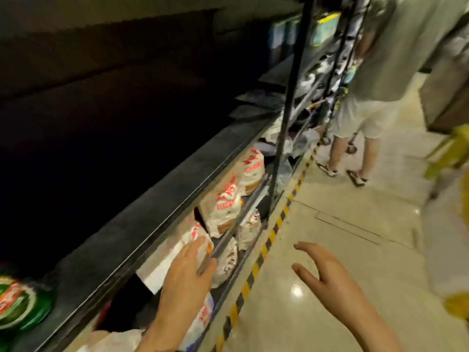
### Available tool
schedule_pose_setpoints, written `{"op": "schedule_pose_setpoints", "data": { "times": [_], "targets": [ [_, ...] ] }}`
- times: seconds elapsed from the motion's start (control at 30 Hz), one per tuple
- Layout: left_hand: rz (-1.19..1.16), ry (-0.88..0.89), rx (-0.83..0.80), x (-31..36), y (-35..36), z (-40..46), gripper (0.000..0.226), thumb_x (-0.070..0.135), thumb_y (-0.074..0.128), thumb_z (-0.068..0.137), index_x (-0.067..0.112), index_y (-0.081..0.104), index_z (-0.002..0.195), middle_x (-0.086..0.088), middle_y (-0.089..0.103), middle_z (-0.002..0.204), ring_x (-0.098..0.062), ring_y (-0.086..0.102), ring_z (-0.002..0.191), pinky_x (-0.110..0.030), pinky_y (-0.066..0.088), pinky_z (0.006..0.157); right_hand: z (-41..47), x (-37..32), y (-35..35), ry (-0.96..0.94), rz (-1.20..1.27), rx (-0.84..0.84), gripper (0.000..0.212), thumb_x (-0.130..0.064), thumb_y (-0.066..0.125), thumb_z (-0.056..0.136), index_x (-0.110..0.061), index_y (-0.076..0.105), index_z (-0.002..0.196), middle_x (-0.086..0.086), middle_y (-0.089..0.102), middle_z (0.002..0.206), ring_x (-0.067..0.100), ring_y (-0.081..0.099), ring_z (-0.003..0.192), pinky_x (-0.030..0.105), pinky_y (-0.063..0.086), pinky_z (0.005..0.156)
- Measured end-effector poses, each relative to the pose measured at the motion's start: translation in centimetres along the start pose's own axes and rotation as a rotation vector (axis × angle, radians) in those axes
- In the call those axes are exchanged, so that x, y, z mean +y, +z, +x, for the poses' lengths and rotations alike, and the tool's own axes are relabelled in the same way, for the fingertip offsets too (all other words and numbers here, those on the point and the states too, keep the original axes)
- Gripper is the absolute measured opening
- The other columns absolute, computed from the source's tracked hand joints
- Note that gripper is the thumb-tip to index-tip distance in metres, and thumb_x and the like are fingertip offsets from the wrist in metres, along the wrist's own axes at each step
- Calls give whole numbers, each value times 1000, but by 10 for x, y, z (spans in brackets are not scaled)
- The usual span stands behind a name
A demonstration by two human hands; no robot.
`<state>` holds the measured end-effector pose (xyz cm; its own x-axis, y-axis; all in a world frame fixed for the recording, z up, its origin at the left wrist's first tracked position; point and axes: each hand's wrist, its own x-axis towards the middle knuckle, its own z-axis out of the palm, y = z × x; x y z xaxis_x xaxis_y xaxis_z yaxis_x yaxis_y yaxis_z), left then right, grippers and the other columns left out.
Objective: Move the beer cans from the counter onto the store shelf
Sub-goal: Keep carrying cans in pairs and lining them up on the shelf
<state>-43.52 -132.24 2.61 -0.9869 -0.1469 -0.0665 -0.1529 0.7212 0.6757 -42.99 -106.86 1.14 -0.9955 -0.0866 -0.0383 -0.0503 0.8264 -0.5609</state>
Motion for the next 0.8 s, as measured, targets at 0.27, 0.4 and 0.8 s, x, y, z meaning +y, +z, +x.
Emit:
{"op": "schedule_pose_setpoints", "data": {
  "times": [0.27, 0.4, 0.8],
  "targets": [
    [187, 647, -464, 188, 175, -24, 50, 41, 45, 95, 28, 33, 142, 11, 35, 145, -9, 35, 132, -20, 28, 103, -172, 174, -103, 556, 39, 343, 35, -44, 52, 91, -37, 48, 125, -25, 48, 124, -1, 48, 112, 17, 35, 87],
    [238, 975, -642, 274, 251, -78, 52, 43, 40, 96, 30, 26, 145, 13, 29, 149, -6, 29, 135, -18, 21, 106, -247, 226, -141, 773, 42, 428, 32, -42, 51, 93, -36, 46, 124, -26, 46, 120, -5, 45, 107, 12, 30, 82],
    [138, 1090, -1035, 406, 409, -140, 46, 44, 50, 92, 37, 38, 136, 25, 42, 133, 7, 41, 120, -13, 37, 92, -330, 340, -194, 1053, 191, 619, 31, -43, 47, 94, -37, 46, 124, -26, 47, 122, -5, 45, 106, 12, 37, 85]
  ]
}}
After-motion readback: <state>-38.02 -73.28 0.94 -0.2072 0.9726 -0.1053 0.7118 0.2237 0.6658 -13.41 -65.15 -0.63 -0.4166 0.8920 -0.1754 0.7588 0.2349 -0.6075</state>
